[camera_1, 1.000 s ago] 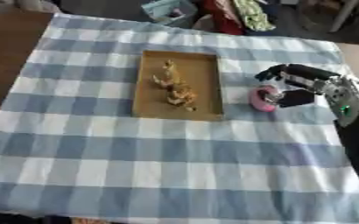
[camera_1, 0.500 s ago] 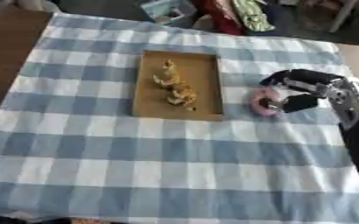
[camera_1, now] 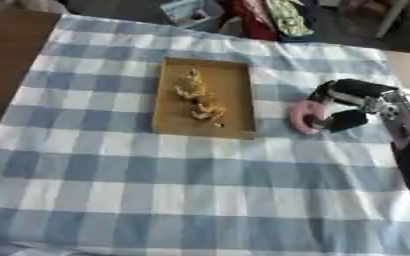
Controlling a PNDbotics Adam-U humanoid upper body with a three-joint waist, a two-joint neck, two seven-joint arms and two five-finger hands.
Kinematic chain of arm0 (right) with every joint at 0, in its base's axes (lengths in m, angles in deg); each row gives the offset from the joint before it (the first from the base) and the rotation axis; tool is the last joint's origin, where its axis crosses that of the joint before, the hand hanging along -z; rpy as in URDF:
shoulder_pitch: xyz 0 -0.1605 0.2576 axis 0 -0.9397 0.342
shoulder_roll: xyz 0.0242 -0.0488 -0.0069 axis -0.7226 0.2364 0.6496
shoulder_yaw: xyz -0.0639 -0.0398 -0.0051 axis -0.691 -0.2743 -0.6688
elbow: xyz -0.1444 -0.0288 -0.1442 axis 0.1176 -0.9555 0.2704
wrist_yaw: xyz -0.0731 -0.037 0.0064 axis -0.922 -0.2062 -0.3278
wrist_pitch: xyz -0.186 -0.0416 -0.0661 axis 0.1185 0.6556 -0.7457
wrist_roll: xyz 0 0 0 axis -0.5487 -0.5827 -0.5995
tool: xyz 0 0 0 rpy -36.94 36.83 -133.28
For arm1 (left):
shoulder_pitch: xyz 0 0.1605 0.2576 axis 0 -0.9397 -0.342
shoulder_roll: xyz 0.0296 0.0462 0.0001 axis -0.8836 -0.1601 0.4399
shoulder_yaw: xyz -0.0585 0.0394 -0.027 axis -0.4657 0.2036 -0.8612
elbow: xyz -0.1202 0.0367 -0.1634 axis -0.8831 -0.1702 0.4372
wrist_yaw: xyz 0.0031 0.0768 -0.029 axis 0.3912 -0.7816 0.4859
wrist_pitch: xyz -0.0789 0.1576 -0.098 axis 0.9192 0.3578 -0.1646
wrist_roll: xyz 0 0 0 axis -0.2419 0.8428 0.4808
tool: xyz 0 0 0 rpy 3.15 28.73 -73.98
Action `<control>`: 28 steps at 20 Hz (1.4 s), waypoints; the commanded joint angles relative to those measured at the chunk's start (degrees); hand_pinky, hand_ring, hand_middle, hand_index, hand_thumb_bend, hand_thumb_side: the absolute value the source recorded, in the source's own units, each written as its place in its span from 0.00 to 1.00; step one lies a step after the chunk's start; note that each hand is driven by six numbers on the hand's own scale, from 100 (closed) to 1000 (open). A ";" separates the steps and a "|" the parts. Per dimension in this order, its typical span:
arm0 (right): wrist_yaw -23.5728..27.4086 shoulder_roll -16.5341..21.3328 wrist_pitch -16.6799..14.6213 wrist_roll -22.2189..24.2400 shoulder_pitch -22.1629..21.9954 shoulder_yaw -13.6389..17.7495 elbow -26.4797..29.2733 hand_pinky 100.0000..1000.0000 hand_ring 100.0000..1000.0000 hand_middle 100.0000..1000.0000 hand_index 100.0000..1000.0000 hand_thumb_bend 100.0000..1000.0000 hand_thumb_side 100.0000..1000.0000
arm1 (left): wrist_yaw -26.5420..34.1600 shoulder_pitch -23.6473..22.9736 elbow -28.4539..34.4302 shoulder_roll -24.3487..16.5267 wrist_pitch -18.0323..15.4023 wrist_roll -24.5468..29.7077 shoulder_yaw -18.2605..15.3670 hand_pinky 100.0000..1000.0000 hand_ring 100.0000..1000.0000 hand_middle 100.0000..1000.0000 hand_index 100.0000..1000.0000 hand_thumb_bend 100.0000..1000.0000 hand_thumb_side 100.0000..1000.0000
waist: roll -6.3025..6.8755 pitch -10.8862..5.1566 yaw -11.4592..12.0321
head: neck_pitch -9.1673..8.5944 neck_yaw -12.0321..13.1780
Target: Pick up objects on the table and place them in the box.
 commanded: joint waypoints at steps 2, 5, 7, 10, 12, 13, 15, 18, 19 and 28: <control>-1.37 2.13 0.09 -0.45 0.31 0.10 -0.66 0.73 0.58 0.27 0.45 0.01 0.31 | -0.10 0.10 1.09 -0.63 0.13 0.25 -0.25 0.90 0.51 0.52 0.72 0.00 0.71 | 0.23 -0.88 -0.12 | 0.16 -0.20; -1.00 2.18 -0.16 -0.89 0.35 0.18 -0.39 0.72 0.54 0.21 0.38 0.00 0.30 | 0.00 0.02 1.09 -0.60 0.05 0.46 -0.25 0.90 0.51 0.52 0.72 0.00 0.71 | 0.21 -0.94 -0.10 | 0.15 -0.19; -0.33 2.17 -0.37 -1.34 0.47 0.34 0.06 0.72 0.51 0.18 0.34 0.00 0.27 | 0.04 -0.07 1.09 -0.57 0.01 0.63 -0.24 0.91 0.51 0.52 0.72 0.00 0.71 | 0.19 -1.00 -0.15 | 0.11 -0.20; 1.58 2.22 -0.93 -2.14 0.62 0.50 1.56 0.72 0.50 0.17 0.34 0.00 0.23 | 0.05 -0.16 1.09 -0.48 0.03 0.93 -0.27 0.91 0.51 0.52 0.72 0.00 0.71 | 0.14 -1.04 -0.20 | 0.13 -0.20; 3.50 2.36 -1.58 -2.29 0.71 0.40 3.03 0.72 0.50 0.17 0.34 0.00 0.22 | 0.00 -0.22 1.09 -0.44 0.09 1.12 -0.27 0.91 0.51 0.52 0.72 0.00 0.71 | 0.09 -1.06 -0.22 | 0.19 -0.20; 4.44 2.44 -1.89 -2.23 0.81 0.32 3.90 0.73 0.50 0.17 0.34 0.00 0.21 | -0.02 -0.24 1.09 -0.42 0.11 1.20 -0.27 0.91 0.51 0.52 0.72 0.00 0.71 | 0.07 -1.07 -0.22 | 0.21 -0.22; 6.41 2.62 -2.36 -1.94 0.90 0.23 5.72 0.73 0.50 0.17 0.34 0.00 0.20 | -0.03 -0.28 1.09 -0.38 0.16 1.30 -0.30 0.92 0.51 0.52 0.72 0.00 0.71 | 0.02 -1.08 -0.21 | 0.23 -0.23; 9.22 2.88 -2.64 -1.14 1.17 0.13 8.20 0.73 0.49 0.17 0.34 0.00 0.19 | -0.10 -0.38 1.09 -0.34 0.18 1.43 -0.32 0.92 0.51 0.52 0.72 0.00 0.71 | -0.05 -1.14 -0.18 | 0.24 -0.23; 10.06 2.94 -2.68 -0.82 1.37 0.09 8.91 0.73 0.49 0.17 0.34 0.00 0.19 | -0.11 -0.39 1.09 -0.32 0.21 1.45 -0.33 0.92 0.51 0.52 0.72 0.00 0.71 | -0.08 -1.17 -0.16 | 0.24 -0.25; 15.18 1.66 -1.56 1.43 4.90 0.72 12.22 0.73 0.48 0.16 0.33 0.00 0.15 | 0.05 -0.53 1.09 -0.31 0.39 1.90 -0.13 0.92 0.51 0.52 0.72 0.00 0.72 | -0.34 -1.61 0.33 | 0.30 -0.44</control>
